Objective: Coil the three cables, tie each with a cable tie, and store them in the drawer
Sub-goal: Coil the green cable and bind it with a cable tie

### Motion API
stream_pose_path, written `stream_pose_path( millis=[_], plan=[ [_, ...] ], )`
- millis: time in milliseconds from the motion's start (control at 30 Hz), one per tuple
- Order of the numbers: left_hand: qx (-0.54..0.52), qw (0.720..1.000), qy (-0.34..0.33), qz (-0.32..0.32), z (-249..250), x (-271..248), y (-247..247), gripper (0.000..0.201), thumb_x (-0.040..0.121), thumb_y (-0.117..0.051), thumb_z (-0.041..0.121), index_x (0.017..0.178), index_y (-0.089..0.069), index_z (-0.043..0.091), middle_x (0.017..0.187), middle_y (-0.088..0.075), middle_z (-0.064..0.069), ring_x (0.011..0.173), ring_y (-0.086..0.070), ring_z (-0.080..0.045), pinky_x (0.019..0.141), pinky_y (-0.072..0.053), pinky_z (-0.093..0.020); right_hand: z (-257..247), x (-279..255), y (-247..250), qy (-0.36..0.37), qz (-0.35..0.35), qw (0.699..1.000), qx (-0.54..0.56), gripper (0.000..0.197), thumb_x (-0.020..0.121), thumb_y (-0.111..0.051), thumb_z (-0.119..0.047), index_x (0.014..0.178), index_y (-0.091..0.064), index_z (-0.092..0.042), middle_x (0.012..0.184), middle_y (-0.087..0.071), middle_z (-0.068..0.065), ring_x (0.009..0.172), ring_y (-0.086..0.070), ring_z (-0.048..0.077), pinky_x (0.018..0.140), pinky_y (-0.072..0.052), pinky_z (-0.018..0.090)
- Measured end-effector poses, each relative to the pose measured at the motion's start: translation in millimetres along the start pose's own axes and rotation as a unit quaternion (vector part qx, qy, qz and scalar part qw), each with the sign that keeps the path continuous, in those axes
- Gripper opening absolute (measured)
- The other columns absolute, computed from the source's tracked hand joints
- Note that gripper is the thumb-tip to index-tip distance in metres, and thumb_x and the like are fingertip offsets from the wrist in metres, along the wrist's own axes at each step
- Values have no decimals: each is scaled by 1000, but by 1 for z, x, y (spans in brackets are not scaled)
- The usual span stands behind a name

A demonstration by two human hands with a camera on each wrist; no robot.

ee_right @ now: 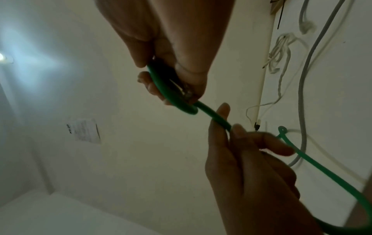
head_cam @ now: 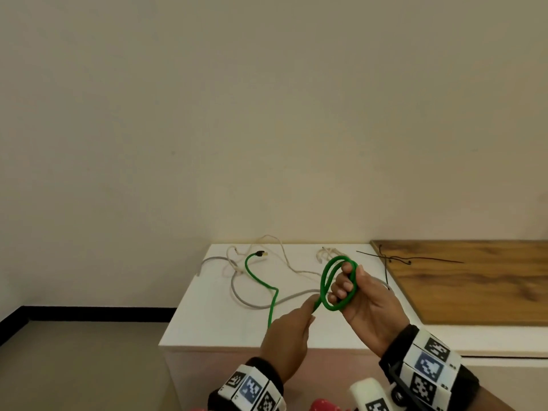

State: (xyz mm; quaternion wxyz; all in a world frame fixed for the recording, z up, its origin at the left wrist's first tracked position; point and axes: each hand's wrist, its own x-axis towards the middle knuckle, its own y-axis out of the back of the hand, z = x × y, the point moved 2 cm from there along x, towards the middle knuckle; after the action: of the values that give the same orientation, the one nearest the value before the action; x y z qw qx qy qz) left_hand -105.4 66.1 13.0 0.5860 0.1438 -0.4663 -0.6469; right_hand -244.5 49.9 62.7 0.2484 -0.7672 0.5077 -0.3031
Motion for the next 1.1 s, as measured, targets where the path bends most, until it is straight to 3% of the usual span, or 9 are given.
stream_pose_path(
  millis=[300, 500, 600, 667, 733, 833, 900, 1000, 1100],
  plan=[
    [146, 988, 10, -42, 14, 4, -13, 36, 99, -25, 24, 134, -33, 18, 104, -63, -13, 91, -59, -32, 68, -33, -33, 14, -4, 3, 80, 25, 996, -42, 50, 41, -89, -44, 75, -68, -15, 65, -61, 3, 65, -62, 14, 68, -57, 23],
    [195, 977, 32, -75, 15, 7, -16, 32, 100, -23, 24, 125, -39, 11, 104, -61, -14, 91, -59, -32, 68, -33, -33, 19, -8, -2, 85, 23, 994, -72, 62, 43, -86, -50, 83, -60, -10, 62, -61, 2, 63, -61, 15, 68, -57, 24],
    [191, 978, 37, -77, 21, 5, -17, 33, 100, -24, 27, 116, -45, 6, 105, -63, -15, 92, -60, -32, 67, -32, -30, 20, -9, -2, 117, 40, 983, -134, 62, 48, -80, -58, 84, -59, -11, 59, -61, -2, 63, -61, 13, 70, -55, 23],
    [170, 982, 39, -72, 25, 3, -18, 37, 99, -26, 31, 114, -45, 4, 104, -64, -17, 92, -60, -33, 67, -31, -30, 22, -12, -1, 149, 61, 957, -241, 42, 66, -71, -52, 82, -59, -16, 59, -61, -5, 66, -60, 12, 72, -53, 26],
    [97, 992, 46, -59, 29, -1, -17, 32, 97, -33, 29, 115, -46, 5, 100, -65, -17, 91, -61, -33, 66, -33, -29, 26, -16, -3, 188, 44, 907, -373, 5, 79, -55, -31, 77, -59, -29, 65, -63, -9, 68, -59, 9, 70, -49, 23],
    [-102, 990, 88, -47, 25, -8, -20, 12, 91, -42, 14, 89, -54, 12, 67, -61, -4, 59, -58, -19, 64, -46, -33, 34, -20, -3, 208, -3, 824, -527, 8, 80, -49, -29, 78, -57, -32, 72, -63, -17, 76, -59, 4, 67, -44, 7],
    [-155, 977, 133, -59, 14, -15, -22, 24, 91, -42, 12, 68, -45, 21, 60, -52, 6, 48, -51, -7, 62, -48, -26, 33, -17, 3, 256, -22, 720, -644, 4, 79, -51, -21, 81, -55, -19, 74, -63, -10, 79, -55, 5, 66, -44, 5],
    [-149, 979, 108, -90, 0, -26, -20, 21, 92, -41, 11, 75, -50, 20, 63, -51, 8, 51, -49, -3, 58, -39, -16, 30, -13, 19, 286, -51, 515, -806, 11, 74, -52, -26, 77, -42, -23, 62, -62, -8, 61, -49, 10, 51, -40, 14],
    [-60, 996, 34, -49, -8, -24, -10, 19, 94, -40, 19, 96, -57, 10, 77, -64, -4, 68, -57, -12, 57, -32, -14, 35, -13, 29, 232, -88, 457, -854, 9, 74, -47, -28, 77, -40, -26, 59, -58, -12, 51, -52, 6, 51, -35, 15]
  ],
)
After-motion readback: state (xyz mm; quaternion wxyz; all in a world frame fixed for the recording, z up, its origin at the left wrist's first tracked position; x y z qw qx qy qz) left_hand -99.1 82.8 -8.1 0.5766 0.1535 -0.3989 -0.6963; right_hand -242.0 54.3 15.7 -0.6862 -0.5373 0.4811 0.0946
